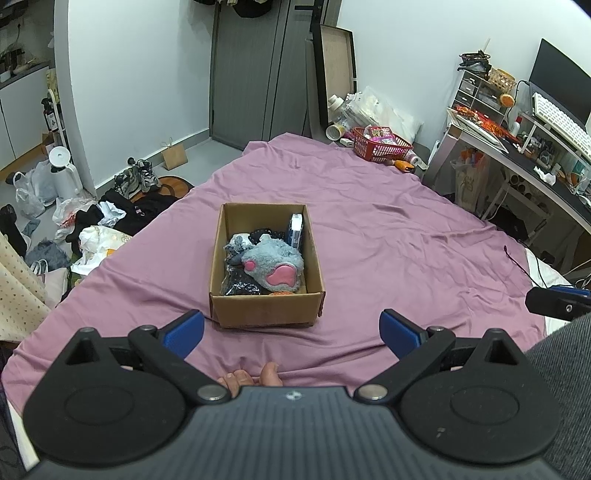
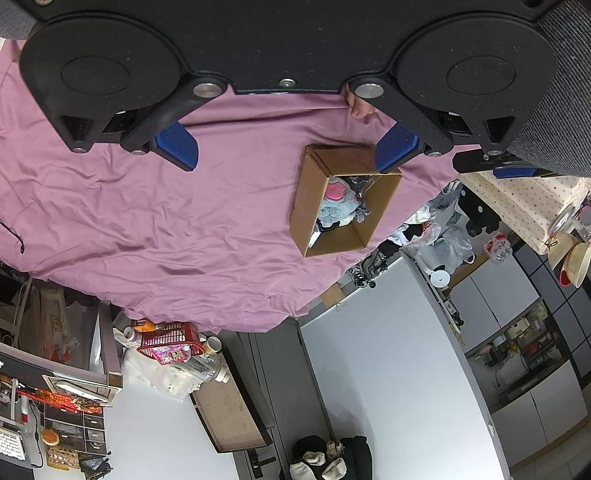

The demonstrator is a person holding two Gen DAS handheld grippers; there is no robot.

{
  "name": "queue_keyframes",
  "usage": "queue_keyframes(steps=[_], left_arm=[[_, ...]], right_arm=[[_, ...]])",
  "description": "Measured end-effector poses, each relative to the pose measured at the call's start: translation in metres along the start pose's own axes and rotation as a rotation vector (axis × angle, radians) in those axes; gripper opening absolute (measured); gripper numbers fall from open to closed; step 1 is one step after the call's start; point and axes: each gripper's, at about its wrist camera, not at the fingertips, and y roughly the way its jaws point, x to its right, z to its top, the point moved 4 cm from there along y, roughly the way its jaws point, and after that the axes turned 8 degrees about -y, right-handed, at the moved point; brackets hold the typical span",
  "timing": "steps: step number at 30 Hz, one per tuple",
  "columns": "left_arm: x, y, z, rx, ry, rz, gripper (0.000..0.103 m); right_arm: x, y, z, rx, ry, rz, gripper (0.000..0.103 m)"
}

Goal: Organize soft objects

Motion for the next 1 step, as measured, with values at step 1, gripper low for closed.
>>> queue_keyframes(steps=[1], left_arm=[[0.0002,0.0,0.0002,0.001,0.003,0.0,0.1]], right_arm=[[0.0,-0.0001,0.0,0.0,0.0,0.0,0.103]])
